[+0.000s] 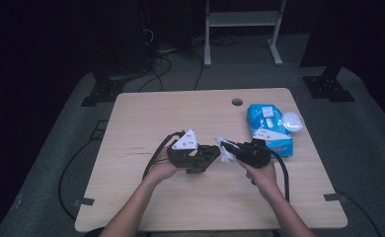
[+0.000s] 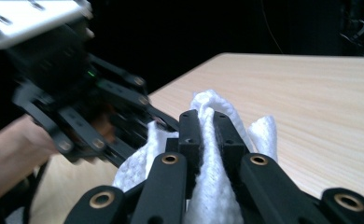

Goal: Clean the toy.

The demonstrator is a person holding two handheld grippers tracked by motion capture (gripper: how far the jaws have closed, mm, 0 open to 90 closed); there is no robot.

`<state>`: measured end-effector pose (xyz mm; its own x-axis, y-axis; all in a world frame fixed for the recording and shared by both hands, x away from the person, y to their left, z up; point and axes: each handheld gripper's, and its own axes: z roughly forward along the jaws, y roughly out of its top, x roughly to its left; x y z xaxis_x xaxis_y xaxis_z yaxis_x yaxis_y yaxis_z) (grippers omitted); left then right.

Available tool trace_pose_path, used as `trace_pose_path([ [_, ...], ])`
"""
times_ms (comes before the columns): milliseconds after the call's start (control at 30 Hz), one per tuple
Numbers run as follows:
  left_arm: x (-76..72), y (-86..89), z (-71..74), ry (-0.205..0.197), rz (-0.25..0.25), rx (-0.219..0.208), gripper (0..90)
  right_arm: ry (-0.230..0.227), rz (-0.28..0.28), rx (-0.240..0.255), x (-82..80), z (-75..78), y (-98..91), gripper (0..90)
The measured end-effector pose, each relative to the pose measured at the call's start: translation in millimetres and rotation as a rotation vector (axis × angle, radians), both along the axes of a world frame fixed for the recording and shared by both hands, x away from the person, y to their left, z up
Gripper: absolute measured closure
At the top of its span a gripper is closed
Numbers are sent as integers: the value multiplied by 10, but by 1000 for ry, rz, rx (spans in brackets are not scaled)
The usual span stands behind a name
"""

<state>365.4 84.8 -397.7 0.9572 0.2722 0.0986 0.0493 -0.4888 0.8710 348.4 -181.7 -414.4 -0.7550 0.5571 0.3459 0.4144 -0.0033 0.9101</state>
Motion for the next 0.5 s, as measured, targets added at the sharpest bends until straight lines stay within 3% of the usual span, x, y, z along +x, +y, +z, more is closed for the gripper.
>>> trace_pose_path([
  [67,16,19,4,7,3,-15,640,27,0,3,18,-62,-10,832],
  [167,27,28,-5,12,7,-18,640,30,0,-26,13,-96,35,832],
  [233,31,34,-9,14,12,-24,641,30,3,-15,19,-84,38,832],
  [500,32,-13,-50,3,24,40,642,-3,4,15,-16,28,7,832],
])
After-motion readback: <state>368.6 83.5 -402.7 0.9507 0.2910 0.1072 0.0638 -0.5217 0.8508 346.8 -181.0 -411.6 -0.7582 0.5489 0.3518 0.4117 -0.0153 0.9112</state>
